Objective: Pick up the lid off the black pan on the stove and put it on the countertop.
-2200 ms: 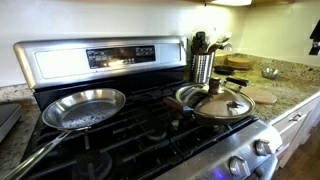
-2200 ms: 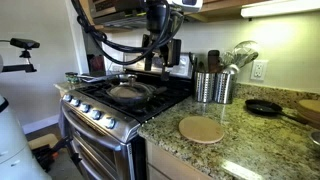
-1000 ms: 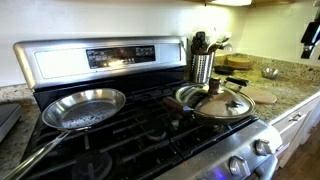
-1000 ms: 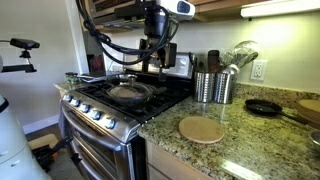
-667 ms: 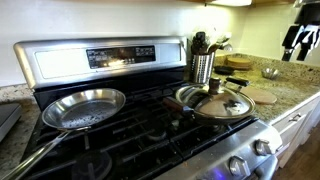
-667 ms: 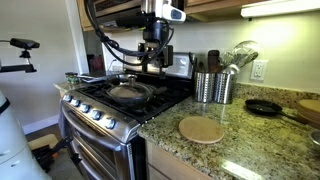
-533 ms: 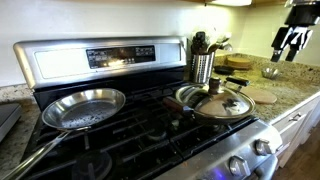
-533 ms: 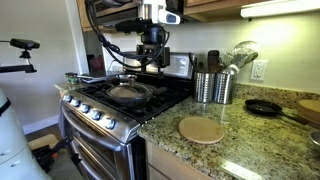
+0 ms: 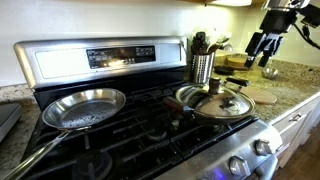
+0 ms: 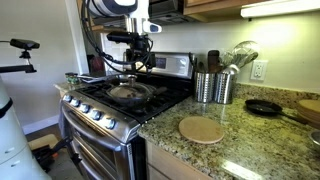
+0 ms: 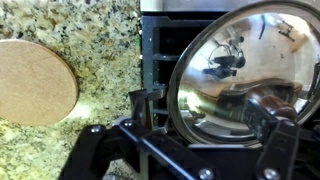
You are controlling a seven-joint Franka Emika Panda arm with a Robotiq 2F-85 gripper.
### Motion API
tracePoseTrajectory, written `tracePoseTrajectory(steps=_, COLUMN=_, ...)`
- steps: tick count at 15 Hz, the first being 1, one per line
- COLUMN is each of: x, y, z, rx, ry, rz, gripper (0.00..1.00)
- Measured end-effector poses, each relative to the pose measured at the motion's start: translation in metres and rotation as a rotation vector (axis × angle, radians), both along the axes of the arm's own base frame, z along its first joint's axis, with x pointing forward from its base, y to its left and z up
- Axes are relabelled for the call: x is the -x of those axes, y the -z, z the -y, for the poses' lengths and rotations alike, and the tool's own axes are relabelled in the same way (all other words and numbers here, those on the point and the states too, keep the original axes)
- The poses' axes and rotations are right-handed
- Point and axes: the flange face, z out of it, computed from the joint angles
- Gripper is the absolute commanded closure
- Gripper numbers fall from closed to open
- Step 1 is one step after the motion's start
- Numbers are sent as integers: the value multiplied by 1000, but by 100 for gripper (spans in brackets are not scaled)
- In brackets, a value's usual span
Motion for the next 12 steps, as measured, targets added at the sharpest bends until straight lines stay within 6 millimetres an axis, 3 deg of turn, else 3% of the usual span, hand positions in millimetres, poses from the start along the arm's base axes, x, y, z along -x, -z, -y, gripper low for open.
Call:
tracePoseTrajectory(steps=8, x=0, y=0, z=-5, rx=-8, ry=-9, rz=0, gripper=0)
tracePoseTrajectory(steps=12, x=-7, y=-7, z=-23, rx=-41, ry=-22, rz=15, gripper=0)
